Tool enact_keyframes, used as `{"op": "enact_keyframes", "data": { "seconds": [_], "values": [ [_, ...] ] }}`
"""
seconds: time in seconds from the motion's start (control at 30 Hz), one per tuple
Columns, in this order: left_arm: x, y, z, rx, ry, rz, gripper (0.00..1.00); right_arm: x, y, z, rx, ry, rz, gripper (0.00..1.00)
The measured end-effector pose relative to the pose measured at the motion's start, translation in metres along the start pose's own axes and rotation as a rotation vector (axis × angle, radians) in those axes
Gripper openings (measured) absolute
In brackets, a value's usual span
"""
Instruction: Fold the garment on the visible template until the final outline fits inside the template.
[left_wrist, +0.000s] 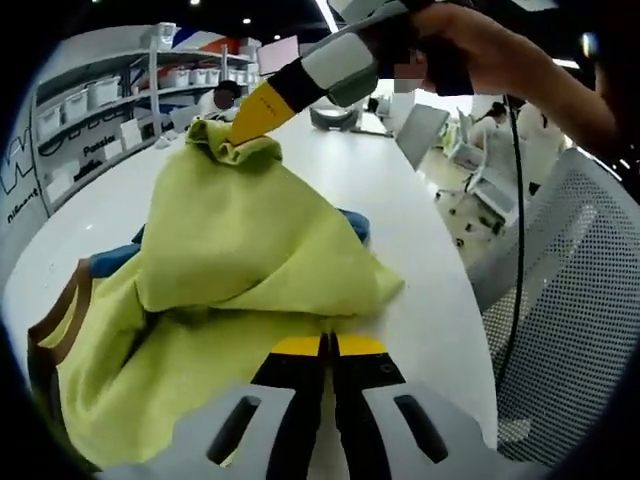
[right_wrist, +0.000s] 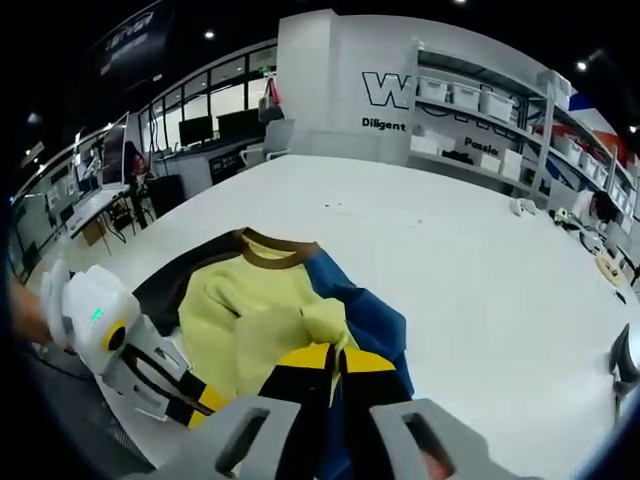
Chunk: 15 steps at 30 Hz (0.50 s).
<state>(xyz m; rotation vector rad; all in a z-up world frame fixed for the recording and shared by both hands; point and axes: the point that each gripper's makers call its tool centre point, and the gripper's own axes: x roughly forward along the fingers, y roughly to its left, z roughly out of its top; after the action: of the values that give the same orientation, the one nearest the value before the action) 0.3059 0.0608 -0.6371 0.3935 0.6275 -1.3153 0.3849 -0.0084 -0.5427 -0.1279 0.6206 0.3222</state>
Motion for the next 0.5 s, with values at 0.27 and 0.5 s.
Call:
{"op": "enact_keyframes", "data": {
  "seconds": [0.27,0.5],
  "values": [
    [-0.021,-0.002,-0.019,-0.085,0.073,-0.002,0.00,0.003,0.005,-0.009,-0.006,0.022,0.006,0.00],
    [-0.036,-0.003,-0.033,-0.211,0.116,0.004,0.00,0.002,0.006,-0.015,-0.010,0.038,0.010,0.00]
  ]
}}
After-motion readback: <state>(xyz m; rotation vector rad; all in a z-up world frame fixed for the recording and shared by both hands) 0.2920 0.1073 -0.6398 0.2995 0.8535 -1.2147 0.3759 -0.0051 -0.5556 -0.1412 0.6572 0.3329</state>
